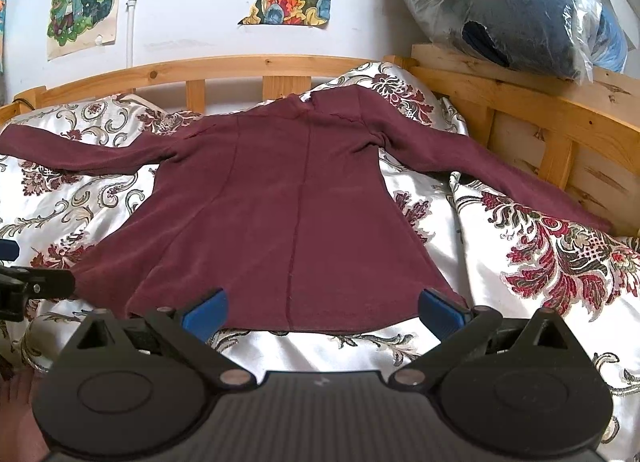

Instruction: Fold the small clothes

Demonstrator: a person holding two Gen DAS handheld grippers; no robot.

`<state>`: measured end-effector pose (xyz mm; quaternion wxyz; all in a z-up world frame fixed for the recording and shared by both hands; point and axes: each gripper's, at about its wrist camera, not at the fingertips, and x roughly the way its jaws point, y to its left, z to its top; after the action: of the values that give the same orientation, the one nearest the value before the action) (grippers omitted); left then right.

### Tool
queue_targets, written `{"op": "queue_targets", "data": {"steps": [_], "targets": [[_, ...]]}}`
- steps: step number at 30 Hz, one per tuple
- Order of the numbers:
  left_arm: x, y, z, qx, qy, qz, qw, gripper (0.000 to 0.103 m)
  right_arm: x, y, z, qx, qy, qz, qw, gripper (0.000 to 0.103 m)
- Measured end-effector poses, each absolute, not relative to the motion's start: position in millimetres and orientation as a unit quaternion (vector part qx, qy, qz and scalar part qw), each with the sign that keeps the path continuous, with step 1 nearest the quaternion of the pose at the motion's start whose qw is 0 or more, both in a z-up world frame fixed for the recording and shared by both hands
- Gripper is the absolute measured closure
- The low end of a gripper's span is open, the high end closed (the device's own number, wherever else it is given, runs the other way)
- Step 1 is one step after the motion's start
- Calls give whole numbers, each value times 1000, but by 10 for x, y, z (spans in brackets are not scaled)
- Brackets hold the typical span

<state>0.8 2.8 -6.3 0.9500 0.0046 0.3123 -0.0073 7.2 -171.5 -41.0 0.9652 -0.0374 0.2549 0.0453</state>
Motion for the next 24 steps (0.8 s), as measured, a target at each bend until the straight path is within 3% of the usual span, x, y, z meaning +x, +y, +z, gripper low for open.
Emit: {"op": "queue_targets", "data": {"steps": [24], "targets": [[5, 25, -56, 5, 312, -7, 950, 1, 75, -1696, -418, -42, 260, 45, 964, 0]]}}
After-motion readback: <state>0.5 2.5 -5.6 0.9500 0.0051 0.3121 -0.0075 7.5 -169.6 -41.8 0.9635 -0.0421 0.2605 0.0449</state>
